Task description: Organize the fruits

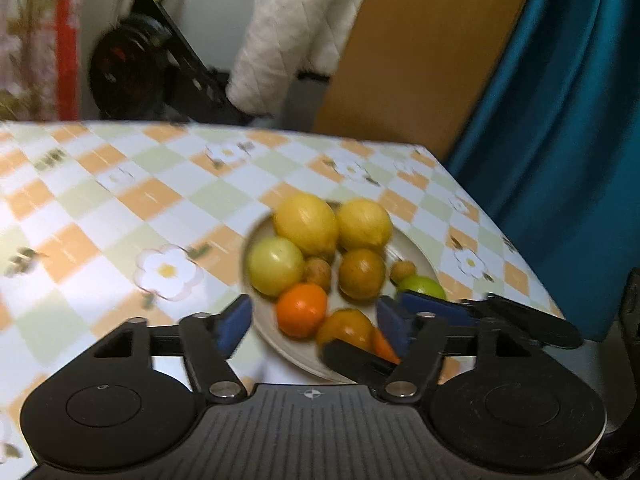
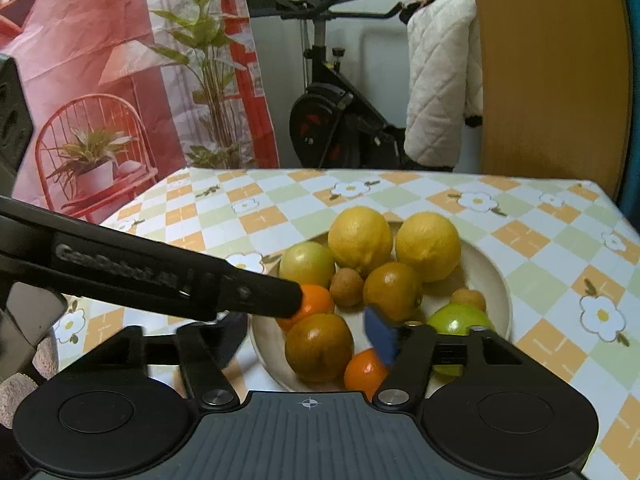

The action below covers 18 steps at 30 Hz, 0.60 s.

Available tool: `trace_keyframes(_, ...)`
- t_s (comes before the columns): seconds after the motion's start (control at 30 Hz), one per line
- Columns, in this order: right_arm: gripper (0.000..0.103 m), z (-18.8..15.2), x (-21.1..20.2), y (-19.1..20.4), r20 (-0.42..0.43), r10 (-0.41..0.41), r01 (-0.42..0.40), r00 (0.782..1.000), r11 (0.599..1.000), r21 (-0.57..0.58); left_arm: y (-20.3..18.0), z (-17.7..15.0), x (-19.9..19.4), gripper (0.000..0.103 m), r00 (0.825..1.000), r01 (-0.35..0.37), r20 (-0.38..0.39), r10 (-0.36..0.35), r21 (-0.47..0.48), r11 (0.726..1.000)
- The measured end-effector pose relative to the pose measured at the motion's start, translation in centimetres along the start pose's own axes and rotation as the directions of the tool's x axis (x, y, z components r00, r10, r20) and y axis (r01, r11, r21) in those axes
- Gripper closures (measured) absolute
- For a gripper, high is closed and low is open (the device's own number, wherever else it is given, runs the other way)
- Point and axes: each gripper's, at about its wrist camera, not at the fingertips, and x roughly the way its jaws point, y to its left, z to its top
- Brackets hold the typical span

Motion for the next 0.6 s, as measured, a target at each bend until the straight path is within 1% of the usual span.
trace_keyframes(0.03,0.026,0.1,-0.3,0.0,0.009,-0.001,0.001,1.000,1.000,0.000,-0.1,-0.1,-0.7,0.024,0.999,-0.030,0.021,0.030,0.007,1.000)
trace_keyframes(0.1,0.011,0.3,-1.0,0.0,0.036,-0.007,0.006,0.999,1.000,0.006,-0.1,-0.2,-1.9,0.018,0.996,-0.076,0.056,0.075,0.014,0.997)
trace_keyframes(0.17,0.004,0.6,-1.7,0.0,0.058,-0.010,0.009,0.998,1.000,0.014,-0.1,-0.2,-3.1,0.016,0.988,-0.128,0.089,0.127,0.015,0.992)
trace_keyframes(0.2,0.002,0.7,-2.1,0.0,0.068,-0.014,0.012,0.998,1.000,0.023,-0.1,-0.1,-3.7,0.015,0.983,-0.154,0.099,0.152,0.014,0.988)
trace_keyframes(0.27,0.001,0.9,-2.7,-0.1,0.083,-0.020,0.016,0.996,0.999,0.044,0.0,-0.2,-4.7,0.015,0.973,-0.200,0.122,0.198,0.002,0.980)
trace_keyframes(0.4,0.001,1.2,-3.4,-0.2,0.083,-0.036,0.029,0.996,0.996,0.080,0.4,-0.5,-6.3,0.013,0.961,-0.233,0.147,0.234,-0.022,0.972)
trace_keyframes(0.5,0.000,1.3,-3.7,0.5,0.066,-0.091,0.087,0.994,0.995,0.048,0.4,-1.0,-6.9,0.012,0.949,-0.272,0.160,0.271,-0.019,0.962)
trace_keyframes(0.6,0.000,1.2,-4.3,1.3,0.075,-0.115,0.113,0.990,0.993,0.029,0.0,-1.6,-7.7,0.011,0.928,-0.333,0.177,0.327,0.001,0.943)
